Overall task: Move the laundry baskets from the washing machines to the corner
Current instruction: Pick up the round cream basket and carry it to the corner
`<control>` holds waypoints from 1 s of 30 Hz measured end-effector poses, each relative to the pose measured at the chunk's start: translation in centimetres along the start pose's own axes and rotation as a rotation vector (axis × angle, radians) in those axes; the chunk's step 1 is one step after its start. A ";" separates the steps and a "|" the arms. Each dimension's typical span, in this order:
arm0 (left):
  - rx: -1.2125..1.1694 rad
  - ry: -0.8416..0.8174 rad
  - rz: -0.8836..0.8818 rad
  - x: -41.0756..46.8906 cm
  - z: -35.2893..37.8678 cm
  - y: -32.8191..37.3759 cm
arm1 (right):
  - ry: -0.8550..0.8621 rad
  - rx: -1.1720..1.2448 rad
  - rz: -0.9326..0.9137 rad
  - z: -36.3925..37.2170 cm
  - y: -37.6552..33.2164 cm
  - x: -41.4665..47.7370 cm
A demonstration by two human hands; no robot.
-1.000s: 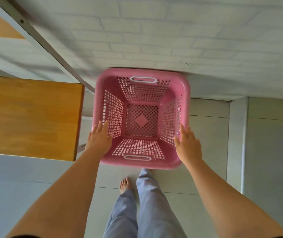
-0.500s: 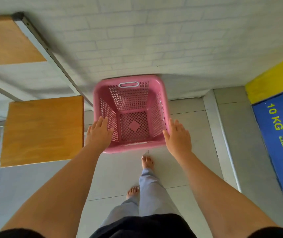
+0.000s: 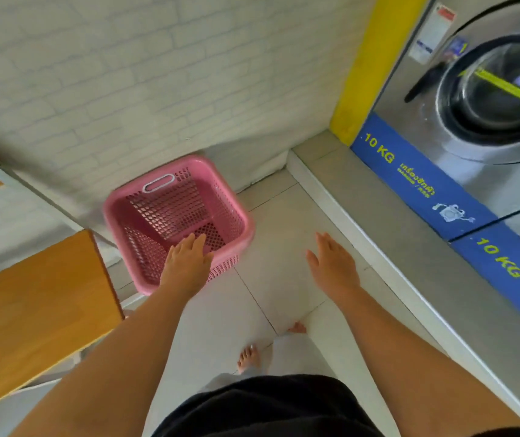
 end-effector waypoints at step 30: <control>0.255 -0.328 0.981 -26.5 24.2 53.4 | 0.350 0.454 0.969 3.0 47.9 -44.6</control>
Point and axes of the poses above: each hand's wrist, its own x-axis towards the middle knuckle, its own z-axis out of the palm, y = z × x, the point moved 3 cm from there along x, towards the middle knuckle, and after that the axes turned 2 degrees about -x, right-handed, at the moved point
